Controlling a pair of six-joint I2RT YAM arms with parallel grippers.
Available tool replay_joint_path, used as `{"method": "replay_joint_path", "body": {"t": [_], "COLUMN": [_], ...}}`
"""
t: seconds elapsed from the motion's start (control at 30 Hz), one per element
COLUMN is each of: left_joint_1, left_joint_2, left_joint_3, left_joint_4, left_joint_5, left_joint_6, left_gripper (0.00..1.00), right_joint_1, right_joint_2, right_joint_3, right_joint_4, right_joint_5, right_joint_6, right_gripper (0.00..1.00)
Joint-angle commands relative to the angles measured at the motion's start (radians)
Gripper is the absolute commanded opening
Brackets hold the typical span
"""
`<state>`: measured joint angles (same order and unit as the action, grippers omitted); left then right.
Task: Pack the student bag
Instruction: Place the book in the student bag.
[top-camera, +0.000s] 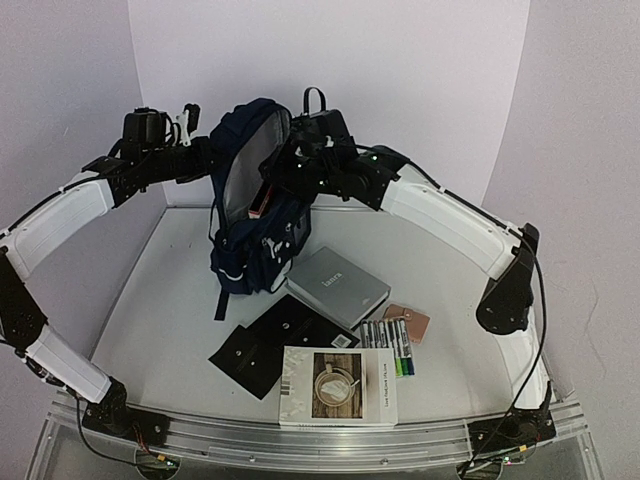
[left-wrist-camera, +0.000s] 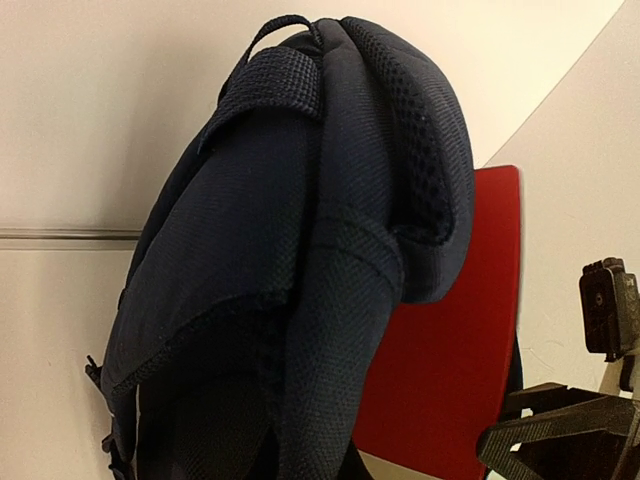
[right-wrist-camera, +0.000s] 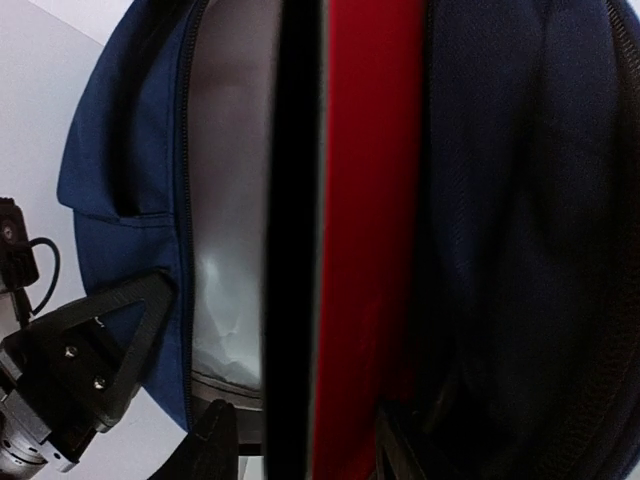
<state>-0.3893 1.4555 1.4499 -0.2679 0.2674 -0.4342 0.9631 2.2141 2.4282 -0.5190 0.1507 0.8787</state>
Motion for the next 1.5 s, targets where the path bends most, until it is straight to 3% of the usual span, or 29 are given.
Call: {"method": "replay_joint_path", "body": {"t": [0.0,0.2,0.33,0.5,0.7,0.97,1.13,1.37,1.47], "left_joint_1": [0.020,0.042,0.047,0.067,0.076,0.086,0.095,0.099,0.099], "left_joint_2": [0.001,0.011,0.017,0.036,0.034,0.042,0.050,0.051,0.067], "left_joint_3": [-0.023,-0.023,-0.023,-0.008,-0.020,-0.014,0.010,0.018,0.032], "left_joint_4": [0.029,0.013,0.005,-0.023,-0.016,-0.025,-0.059,-0.065,-0.077], "left_joint_5": [0.009,0.006,0.001,-0.021,-0.031,-0.072,-0.111,-0.048,-0.018], "left_joint_6": [0.032,0.061,0.081,0.071,0.071,0.089,0.095,0.106,0.104], "left_gripper": [0.00,0.00,0.00,0.00,0.04,0.06,0.09,0.26,0.28], "right_joint_1": [-0.017,-0.049,-0.050,-0.050,-0.049,-0.048,-0.065,-0.260,-0.343], "right_joint_2": [0.040,0.068,0.081,0.033,-0.139,-0.440,-0.612,-0.760,-0.765], "right_joint_3": [0.047,-0.017,-0.012,-0.030,-0.144,-0.388,-0.585,-0.909,-1.046], "right_joint_4": [0.160,0.335,0.362,0.368,0.369,0.368,0.358,0.338,0.336], "right_joint_5": [-0.120,-0.254,-0.258,-0.252,-0.321,-0.308,-0.174,-0.259,-0.324], "right_joint_6": [0.028,0.085,0.069,-0.052,-0.247,-0.400,-0.454,-0.373,-0.331], "right_gripper": [0.46,0.49,0.54,0.59,0.70,0.87,0.98,0.98,0.98]}}
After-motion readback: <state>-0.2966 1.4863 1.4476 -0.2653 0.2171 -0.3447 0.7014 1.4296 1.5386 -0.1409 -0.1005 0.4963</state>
